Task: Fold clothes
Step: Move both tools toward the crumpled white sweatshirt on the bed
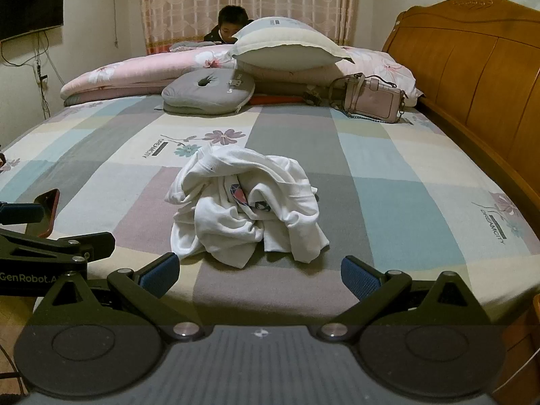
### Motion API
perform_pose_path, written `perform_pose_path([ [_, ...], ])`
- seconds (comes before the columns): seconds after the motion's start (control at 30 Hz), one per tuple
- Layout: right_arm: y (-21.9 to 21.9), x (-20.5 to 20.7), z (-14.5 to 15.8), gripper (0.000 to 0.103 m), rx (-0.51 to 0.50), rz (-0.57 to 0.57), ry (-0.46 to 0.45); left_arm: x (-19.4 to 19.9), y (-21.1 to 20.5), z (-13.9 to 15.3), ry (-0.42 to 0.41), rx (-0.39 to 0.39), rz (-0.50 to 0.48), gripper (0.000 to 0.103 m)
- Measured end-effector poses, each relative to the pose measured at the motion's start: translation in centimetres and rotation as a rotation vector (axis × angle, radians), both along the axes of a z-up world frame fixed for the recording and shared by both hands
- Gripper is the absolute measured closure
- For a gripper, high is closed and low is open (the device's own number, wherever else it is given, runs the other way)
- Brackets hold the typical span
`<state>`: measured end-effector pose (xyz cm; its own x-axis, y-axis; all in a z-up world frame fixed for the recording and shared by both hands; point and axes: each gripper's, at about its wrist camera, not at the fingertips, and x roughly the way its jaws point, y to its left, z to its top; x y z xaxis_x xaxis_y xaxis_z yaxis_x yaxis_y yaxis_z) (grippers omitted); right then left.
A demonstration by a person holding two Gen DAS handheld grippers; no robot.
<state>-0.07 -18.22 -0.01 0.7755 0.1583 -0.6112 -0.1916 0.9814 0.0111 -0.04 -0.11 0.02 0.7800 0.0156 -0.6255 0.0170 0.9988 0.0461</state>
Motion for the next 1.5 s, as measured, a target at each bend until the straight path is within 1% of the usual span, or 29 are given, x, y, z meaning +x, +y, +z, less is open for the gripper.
perform_pose_path([
  [0.8, 0.14, -0.12, -0.04, 0.000, -0.002, 0.007, -0.001, -0.02, 0.07, -0.01, 0.004, 0.001, -0.001, 0.001],
  [1.3, 0.23, 0.04, 0.14, 0.000, 0.000, 0.010, -0.005, 0.20, 0.07, 0.15, -0.005, 0.008, 0.001, 0.001],
  [1.5, 0.23, 0.37, 0.06, 0.000, 0.004, 0.017, -0.006, 0.54, 0.20, 0.00, -0.011, -0.001, -0.010, 0.001],
])
